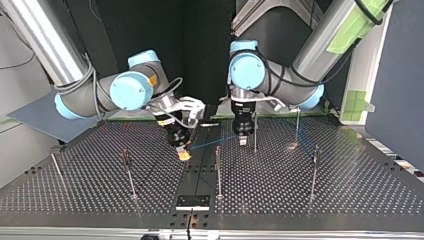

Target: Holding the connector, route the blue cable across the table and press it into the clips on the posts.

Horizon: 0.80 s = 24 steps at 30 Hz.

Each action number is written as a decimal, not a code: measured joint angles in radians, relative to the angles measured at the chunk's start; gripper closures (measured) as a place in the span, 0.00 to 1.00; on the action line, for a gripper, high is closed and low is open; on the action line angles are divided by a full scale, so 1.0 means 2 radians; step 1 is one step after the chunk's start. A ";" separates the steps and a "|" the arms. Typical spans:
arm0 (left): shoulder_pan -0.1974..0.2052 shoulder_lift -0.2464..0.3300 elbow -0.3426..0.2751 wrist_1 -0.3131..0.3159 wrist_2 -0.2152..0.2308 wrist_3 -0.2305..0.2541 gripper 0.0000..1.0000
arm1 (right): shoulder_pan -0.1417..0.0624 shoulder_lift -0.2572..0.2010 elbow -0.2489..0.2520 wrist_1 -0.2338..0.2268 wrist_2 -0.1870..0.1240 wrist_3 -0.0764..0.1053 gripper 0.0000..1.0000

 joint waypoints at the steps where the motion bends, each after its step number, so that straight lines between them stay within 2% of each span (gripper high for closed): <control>1: 0.000 0.003 0.000 -0.001 0.000 0.000 0.98 | 0.000 -0.005 0.000 0.002 0.000 0.001 1.00; 13: -0.007 0.038 0.000 -0.011 0.000 0.004 0.98 | -0.009 -0.069 0.000 0.028 -0.004 0.007 1.00; 19: -0.007 0.043 0.002 -0.006 0.004 0.004 0.98 | -0.009 -0.074 0.000 0.034 -0.014 0.009 1.00; 24: -0.004 0.043 0.010 0.003 0.020 0.002 0.98 | -0.011 -0.067 0.000 0.035 -0.020 0.010 1.00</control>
